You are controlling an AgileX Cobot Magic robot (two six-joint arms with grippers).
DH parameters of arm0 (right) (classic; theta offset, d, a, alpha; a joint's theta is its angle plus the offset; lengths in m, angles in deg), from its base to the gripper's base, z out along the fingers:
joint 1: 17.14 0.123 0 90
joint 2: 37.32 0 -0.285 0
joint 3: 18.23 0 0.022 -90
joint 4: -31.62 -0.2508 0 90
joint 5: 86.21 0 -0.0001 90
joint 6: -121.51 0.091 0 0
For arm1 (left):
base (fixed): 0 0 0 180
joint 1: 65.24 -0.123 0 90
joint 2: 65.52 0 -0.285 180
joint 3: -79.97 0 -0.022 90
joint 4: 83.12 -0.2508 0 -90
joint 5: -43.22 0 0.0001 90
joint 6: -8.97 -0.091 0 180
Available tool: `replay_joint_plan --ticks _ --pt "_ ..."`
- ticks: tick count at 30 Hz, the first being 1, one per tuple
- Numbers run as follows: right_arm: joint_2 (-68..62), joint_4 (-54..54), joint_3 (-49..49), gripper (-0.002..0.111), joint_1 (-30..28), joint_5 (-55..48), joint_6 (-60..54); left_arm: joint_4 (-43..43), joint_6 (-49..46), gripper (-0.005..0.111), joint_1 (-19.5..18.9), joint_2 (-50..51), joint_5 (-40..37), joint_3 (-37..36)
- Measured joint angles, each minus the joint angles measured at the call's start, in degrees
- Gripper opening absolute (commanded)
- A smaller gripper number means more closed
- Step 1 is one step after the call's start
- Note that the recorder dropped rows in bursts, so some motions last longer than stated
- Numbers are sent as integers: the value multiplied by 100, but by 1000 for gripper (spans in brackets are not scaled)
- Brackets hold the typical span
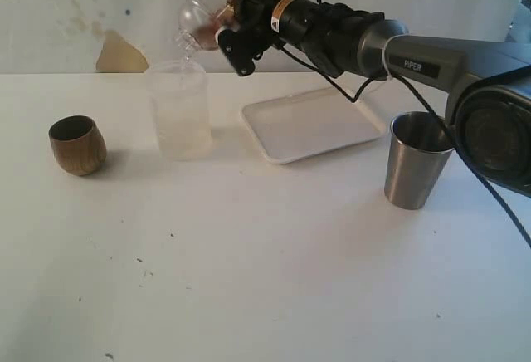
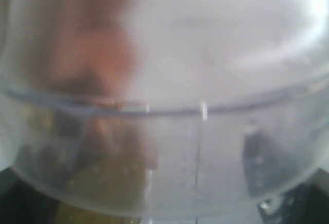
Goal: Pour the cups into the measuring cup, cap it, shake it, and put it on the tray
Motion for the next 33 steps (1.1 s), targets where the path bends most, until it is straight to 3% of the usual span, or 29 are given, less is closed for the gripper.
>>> replay_joint_plan --ticks 8,33 --pt "0 -23 0 0 0 0 -552 0 0 0 0 0 0 0" --pt "0 -42 0 0 0 0 -597 0 0 0 0 0 0 0"
